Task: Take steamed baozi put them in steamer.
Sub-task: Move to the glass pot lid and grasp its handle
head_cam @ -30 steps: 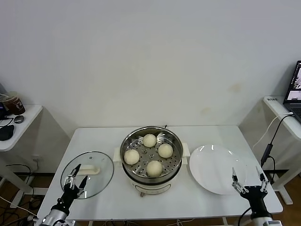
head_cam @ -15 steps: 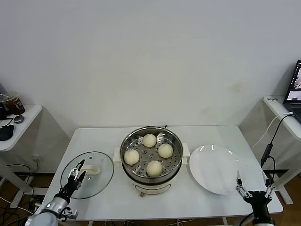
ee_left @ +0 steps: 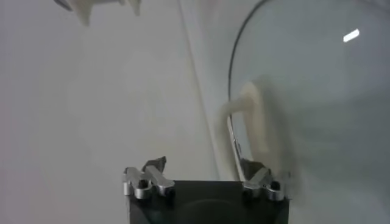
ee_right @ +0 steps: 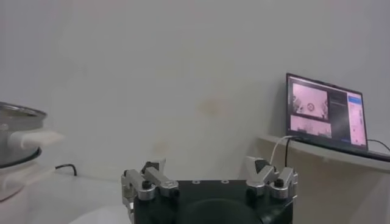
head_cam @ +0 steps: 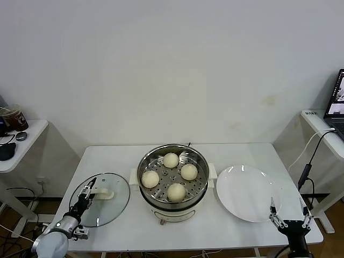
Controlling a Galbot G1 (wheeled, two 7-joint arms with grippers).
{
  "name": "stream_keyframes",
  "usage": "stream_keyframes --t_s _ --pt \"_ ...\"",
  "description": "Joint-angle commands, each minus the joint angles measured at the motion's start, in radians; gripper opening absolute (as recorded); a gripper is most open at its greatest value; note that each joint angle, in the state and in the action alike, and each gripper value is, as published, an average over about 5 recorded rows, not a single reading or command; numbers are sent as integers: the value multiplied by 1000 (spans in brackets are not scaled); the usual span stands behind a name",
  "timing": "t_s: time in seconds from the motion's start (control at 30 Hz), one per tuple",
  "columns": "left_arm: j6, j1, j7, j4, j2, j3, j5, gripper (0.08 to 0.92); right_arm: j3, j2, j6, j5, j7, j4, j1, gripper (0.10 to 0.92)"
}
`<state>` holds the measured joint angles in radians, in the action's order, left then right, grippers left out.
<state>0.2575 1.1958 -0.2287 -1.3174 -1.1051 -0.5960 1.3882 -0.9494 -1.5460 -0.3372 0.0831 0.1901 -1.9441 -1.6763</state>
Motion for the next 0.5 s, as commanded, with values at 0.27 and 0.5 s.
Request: stream_keyframes --t_s 0.27,0.5 --pt "34 -41 -53 103 -6 -1 -52 421 7 -3 1 -13 -1 2 -3 823" --pt "41 13 -54 2 11 -6 -149 225 21 1 15 -23 4 11 1 823"
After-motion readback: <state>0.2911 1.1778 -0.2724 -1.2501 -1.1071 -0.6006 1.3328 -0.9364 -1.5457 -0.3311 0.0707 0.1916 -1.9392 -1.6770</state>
